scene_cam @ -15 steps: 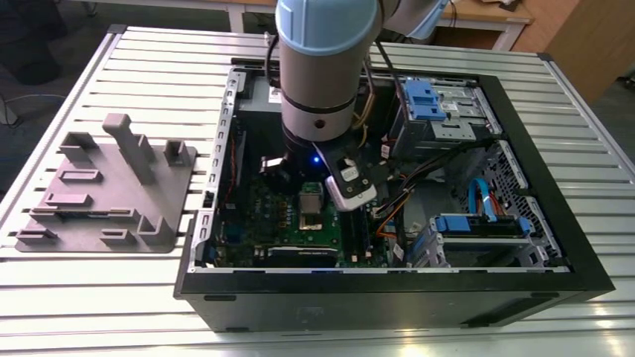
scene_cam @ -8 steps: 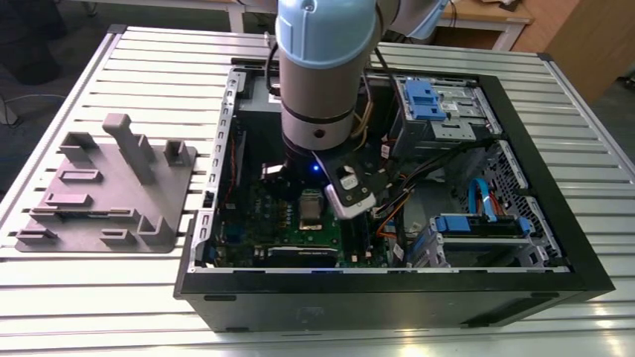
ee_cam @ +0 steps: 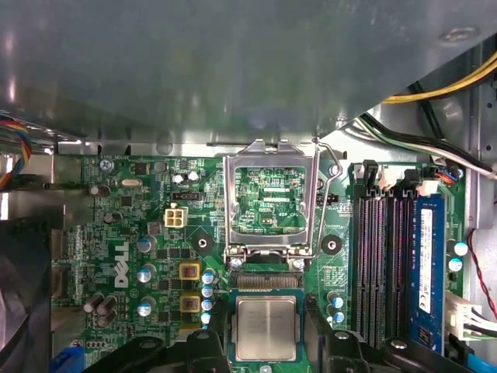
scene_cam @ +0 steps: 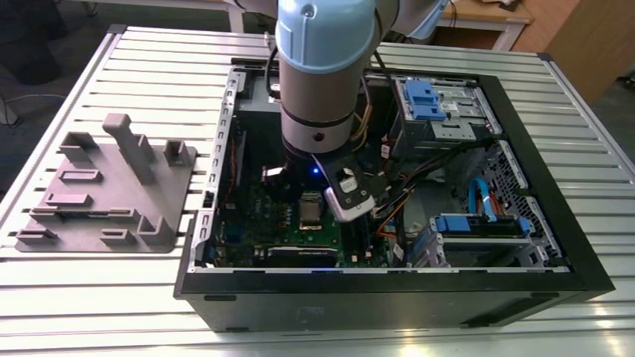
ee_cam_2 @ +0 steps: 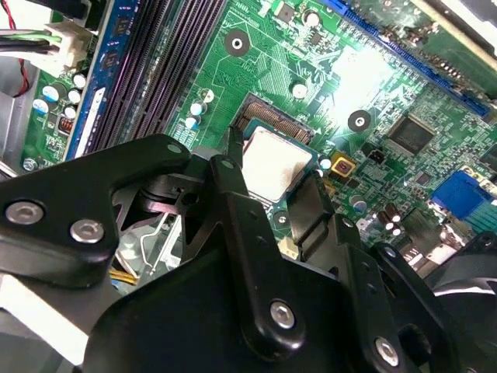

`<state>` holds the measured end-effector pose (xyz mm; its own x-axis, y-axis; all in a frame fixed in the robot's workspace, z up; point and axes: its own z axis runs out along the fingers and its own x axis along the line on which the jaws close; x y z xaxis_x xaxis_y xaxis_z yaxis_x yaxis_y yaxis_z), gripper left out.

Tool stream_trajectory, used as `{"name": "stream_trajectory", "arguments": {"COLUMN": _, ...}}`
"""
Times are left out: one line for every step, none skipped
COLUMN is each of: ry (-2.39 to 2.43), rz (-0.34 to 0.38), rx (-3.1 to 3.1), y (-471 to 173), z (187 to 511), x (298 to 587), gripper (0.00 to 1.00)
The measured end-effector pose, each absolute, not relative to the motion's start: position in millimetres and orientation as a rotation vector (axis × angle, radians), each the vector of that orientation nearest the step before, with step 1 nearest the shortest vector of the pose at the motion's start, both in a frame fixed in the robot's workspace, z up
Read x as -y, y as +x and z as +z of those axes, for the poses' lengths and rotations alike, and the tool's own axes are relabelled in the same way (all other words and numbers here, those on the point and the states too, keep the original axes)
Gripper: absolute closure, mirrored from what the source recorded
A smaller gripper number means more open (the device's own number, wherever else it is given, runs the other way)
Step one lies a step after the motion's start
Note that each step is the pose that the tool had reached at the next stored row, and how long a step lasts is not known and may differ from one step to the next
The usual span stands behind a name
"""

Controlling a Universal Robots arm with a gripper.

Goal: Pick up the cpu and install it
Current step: 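Place the cpu into insertion slot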

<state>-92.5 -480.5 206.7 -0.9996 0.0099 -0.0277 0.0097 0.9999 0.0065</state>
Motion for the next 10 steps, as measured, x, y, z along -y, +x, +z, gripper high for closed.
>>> {"name": "stream_trajectory", "arguments": {"ry": 0.015, "rz": 0.010, "rx": -3.114, "y": -93, "z": 206, "x": 481, "gripper": 0.53}}
{"name": "stream_trajectory", "arguments": {"ry": 0.015, "rz": 0.010, "rx": -3.114, "y": -93, "z": 205, "x": 481, "gripper": 0.53}}
{"name": "stream_trajectory", "arguments": {"ry": 0.015, "rz": 0.010, "rx": -3.114, "y": -93, "z": 204, "x": 482, "gripper": 0.53}}
{"name": "stream_trajectory", "arguments": {"ry": 0.015, "rz": 0.009, "rx": -3.114, "y": -93, "z": 203, "x": 483, "gripper": 0.53}}
{"name": "stream_trajectory", "arguments": {"ry": 0.015, "rz": 0.010, "rx": -3.114, "y": -93, "z": 202, "x": 483, "gripper": 0.53}}
{"name": "stream_trajectory", "arguments": {"ry": 0.015, "rz": 0.010, "rx": -3.114, "y": -93, "z": 200, "x": 483, "gripper": 0.53}}
{"name": "stream_trajectory", "arguments": {"ry": 0.016, "rz": 0.009, "rx": -3.114, "y": -93, "z": 198, "x": 484, "gripper": 0.53}}
{"name": "stream_trajectory", "arguments": {"ry": 0.016, "rz": 0.010, "rx": -3.114, "y": -93, "z": 195, "x": 484, "gripper": 0.53}}
{"name": "stream_trajectory", "arguments": {"ry": 0.016, "rz": 0.010, "rx": -3.114, "y": -93, "z": 194, "x": 484, "gripper": 0.53}}
{"name": "stream_trajectory", "arguments": {"ry": 0.016, "rz": 0.010, "rx": -3.114, "y": -93, "z": 193, "x": 484, "gripper": 0.53}}
